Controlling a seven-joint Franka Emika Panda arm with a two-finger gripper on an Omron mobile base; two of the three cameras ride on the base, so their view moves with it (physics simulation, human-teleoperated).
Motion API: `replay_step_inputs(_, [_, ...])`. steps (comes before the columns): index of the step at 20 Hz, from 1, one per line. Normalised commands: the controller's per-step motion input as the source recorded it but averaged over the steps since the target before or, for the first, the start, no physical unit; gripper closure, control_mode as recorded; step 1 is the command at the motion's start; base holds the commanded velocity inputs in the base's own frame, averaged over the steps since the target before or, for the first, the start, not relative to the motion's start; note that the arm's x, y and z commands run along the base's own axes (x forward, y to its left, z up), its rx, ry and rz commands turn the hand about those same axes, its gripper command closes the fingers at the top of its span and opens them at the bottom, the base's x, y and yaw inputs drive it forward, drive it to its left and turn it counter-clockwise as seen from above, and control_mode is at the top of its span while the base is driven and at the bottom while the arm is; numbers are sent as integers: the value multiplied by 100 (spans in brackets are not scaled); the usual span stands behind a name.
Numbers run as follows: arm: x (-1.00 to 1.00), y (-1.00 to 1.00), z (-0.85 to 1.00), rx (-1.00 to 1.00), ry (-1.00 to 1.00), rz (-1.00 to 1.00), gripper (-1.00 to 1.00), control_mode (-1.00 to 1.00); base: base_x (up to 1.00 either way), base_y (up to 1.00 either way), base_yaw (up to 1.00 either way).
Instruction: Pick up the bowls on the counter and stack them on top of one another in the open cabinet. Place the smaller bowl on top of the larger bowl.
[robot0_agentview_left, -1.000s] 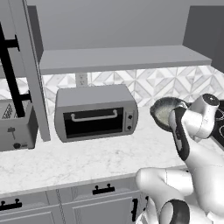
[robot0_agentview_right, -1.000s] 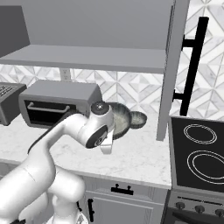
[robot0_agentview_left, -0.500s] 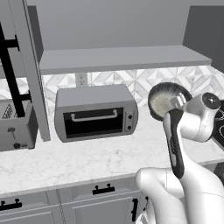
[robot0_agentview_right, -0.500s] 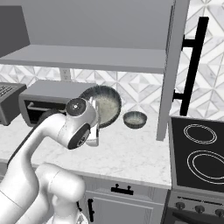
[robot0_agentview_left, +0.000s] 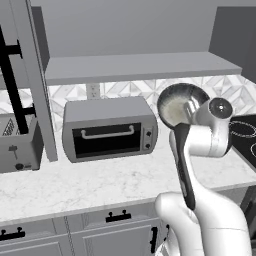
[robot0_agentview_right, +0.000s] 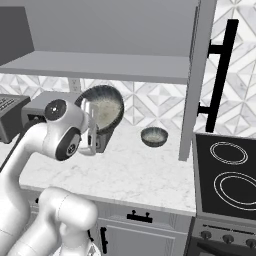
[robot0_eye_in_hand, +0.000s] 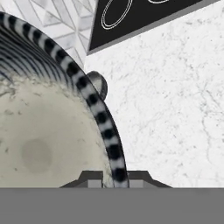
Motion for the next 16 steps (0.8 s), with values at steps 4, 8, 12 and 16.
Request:
replay_step_inputs(4, [0, 25, 48, -1, -8, -7, 100, -100, 0, 0, 0])
replay_step_inputs(8, [0, 7, 56, 0, -12, 0, 100, -100, 0, 0, 0])
replay_step_inputs(12, [0, 0, 69, 0, -6, 1, 100, -100, 0, 0, 0])
replay_step_inputs(16, [0, 2, 66, 0, -1, 5, 100, -100, 0, 0, 0])
